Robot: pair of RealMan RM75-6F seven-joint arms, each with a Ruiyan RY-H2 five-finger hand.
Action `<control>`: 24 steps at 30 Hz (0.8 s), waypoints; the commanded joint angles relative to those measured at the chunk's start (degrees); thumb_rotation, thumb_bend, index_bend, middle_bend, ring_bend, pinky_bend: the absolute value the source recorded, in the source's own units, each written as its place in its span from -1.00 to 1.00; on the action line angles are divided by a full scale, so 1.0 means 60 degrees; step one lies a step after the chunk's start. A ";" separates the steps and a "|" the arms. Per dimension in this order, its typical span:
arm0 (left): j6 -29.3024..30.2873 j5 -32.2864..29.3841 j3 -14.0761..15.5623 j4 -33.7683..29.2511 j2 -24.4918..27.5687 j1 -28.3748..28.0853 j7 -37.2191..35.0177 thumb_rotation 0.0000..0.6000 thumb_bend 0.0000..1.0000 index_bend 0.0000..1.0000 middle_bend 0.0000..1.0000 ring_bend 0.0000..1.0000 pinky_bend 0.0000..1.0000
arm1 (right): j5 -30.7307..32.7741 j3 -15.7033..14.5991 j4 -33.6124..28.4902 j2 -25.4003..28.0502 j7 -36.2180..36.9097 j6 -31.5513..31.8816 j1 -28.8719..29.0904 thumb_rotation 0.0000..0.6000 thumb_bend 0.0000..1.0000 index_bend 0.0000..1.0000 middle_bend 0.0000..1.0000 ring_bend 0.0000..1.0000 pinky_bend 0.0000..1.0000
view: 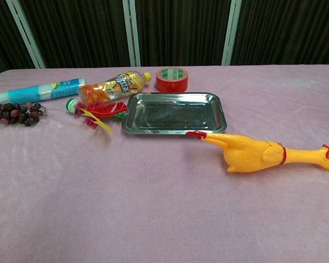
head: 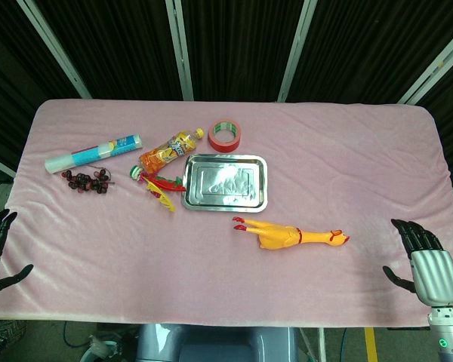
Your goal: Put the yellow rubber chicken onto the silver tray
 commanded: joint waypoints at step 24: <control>0.0032 0.0009 0.0026 -0.0297 0.0141 0.0065 0.0069 1.00 -0.82 -0.93 -1.00 -1.00 -0.94 | -0.0354 -0.0105 0.0062 0.0102 0.0383 0.0171 0.0014 1.00 -0.58 -0.75 -0.65 -0.69 -0.56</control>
